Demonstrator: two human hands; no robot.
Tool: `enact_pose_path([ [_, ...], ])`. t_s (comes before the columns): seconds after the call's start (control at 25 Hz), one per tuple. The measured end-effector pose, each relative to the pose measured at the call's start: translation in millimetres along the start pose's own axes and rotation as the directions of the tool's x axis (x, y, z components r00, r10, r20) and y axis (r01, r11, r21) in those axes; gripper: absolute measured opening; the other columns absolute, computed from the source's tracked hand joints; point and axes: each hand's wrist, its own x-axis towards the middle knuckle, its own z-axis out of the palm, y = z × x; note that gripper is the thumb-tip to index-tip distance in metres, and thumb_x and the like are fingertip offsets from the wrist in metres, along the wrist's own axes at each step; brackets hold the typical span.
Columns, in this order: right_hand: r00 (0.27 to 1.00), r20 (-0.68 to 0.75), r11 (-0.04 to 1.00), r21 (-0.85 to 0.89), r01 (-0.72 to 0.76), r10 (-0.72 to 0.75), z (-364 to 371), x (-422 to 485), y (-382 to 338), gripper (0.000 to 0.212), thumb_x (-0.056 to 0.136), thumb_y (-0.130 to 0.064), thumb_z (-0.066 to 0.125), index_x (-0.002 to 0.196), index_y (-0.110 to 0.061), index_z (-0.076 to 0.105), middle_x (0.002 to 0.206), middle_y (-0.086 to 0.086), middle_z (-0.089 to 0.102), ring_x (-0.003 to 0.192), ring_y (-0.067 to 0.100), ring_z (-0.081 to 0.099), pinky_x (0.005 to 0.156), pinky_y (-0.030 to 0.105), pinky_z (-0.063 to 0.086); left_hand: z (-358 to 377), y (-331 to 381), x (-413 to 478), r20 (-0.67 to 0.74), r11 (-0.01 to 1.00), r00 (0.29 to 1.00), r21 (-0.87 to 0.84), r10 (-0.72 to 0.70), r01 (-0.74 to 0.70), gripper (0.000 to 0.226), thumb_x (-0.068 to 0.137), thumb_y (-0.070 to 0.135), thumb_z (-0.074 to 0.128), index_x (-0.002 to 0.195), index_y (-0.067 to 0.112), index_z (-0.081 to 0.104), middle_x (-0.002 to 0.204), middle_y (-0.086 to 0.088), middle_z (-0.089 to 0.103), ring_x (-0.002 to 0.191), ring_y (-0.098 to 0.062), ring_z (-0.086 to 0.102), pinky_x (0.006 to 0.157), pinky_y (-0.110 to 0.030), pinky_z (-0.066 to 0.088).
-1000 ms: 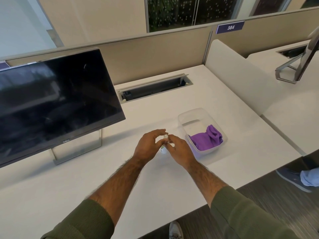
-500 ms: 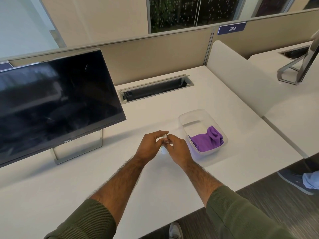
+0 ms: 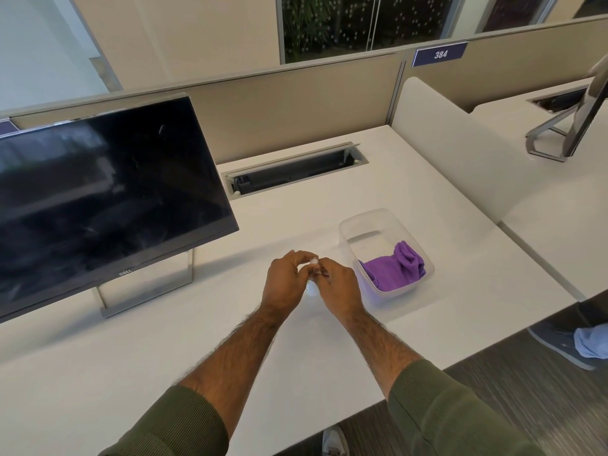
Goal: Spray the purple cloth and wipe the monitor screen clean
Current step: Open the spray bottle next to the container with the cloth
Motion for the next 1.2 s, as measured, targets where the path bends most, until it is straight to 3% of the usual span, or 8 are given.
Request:
enact_pose_path([
  [0.2,0.999,0.033,0.998,0.037,-0.041,0.04,0,0,2,0.033,0.101,-0.041,0.055,0.116,-0.016,0.071,0.113,0.001,0.075,0.102,0.016,0.07,0.093,0.029,0.056,-2,1,2,0.092,1.0,0.996,-0.029,0.011,-0.008,0.022,0.099,0.018,0.062,0.116,0.024,0.075,0.11,0.019,0.073,0.103,0.014,0.063,0.091,-0.002,0.042],
  [0.36,0.995,0.091,0.996,0.063,-0.058,0.052,2,1,7,0.028,0.099,-0.038,0.061,0.117,-0.018,0.069,0.119,0.0,0.072,0.103,0.011,0.064,0.093,0.029,0.054,-11,2,11,0.239,0.995,0.97,-0.081,-0.036,0.057,0.026,0.098,0.015,0.062,0.118,0.024,0.075,0.113,0.016,0.074,0.106,0.008,0.066,0.093,-0.007,0.046],
  [0.48,0.995,0.076,0.997,0.046,-0.062,0.058,6,2,8,0.026,0.097,-0.036,0.065,0.113,-0.017,0.072,0.111,0.001,0.076,0.099,0.014,0.069,0.095,0.037,0.057,-9,6,10,0.189,0.993,0.981,-0.093,-0.052,0.071,0.022,0.095,0.008,0.063,0.107,0.019,0.078,0.103,0.016,0.076,0.097,0.006,0.068,0.088,-0.008,0.048],
  [0.68,0.998,0.027,0.997,0.043,-0.059,0.058,5,2,4,0.027,0.098,-0.03,0.063,0.114,-0.011,0.074,0.111,0.006,0.076,0.095,0.015,0.067,0.092,0.024,0.052,6,7,0,0.008,0.996,0.999,-0.077,-0.037,0.037,0.021,0.091,0.003,0.064,0.095,0.018,0.078,0.088,0.019,0.075,0.086,0.006,0.069,0.08,-0.007,0.048],
  [0.8,0.999,0.03,0.999,0.027,-0.037,0.036,3,3,3,0.026,0.098,-0.03,0.064,0.111,-0.011,0.076,0.107,0.006,0.077,0.085,0.008,0.061,0.083,0.016,0.047,5,7,2,-0.006,0.992,0.998,-0.113,-0.061,0.06,0.016,0.087,0.005,0.071,0.085,0.02,0.077,0.082,0.018,0.076,0.086,0.004,0.071,0.08,-0.01,0.05],
  [1.0,0.999,0.005,0.998,0.044,-0.041,0.041,6,3,0,0.02,0.096,-0.026,0.068,0.108,-0.013,0.075,0.102,0.003,0.077,0.082,0.008,0.062,0.081,0.018,0.051,6,10,2,-0.087,0.989,0.992,-0.126,-0.093,0.081,0.014,0.082,0.014,0.08,0.076,0.017,0.067,0.08,0.007,0.074,0.08,-0.003,0.067,0.07,-0.013,0.05],
  [1.2,0.999,0.031,0.999,0.019,-0.031,0.03,6,5,1,0.021,0.095,-0.03,0.068,0.106,-0.014,0.075,0.103,0.003,0.077,0.082,0.008,0.062,0.08,0.018,0.05,-3,6,6,0.029,0.99,0.996,-0.114,-0.086,0.089,0.011,0.083,0.02,0.081,0.087,0.018,0.071,0.091,0.008,0.076,0.091,-0.004,0.07,0.082,-0.018,0.054],
])
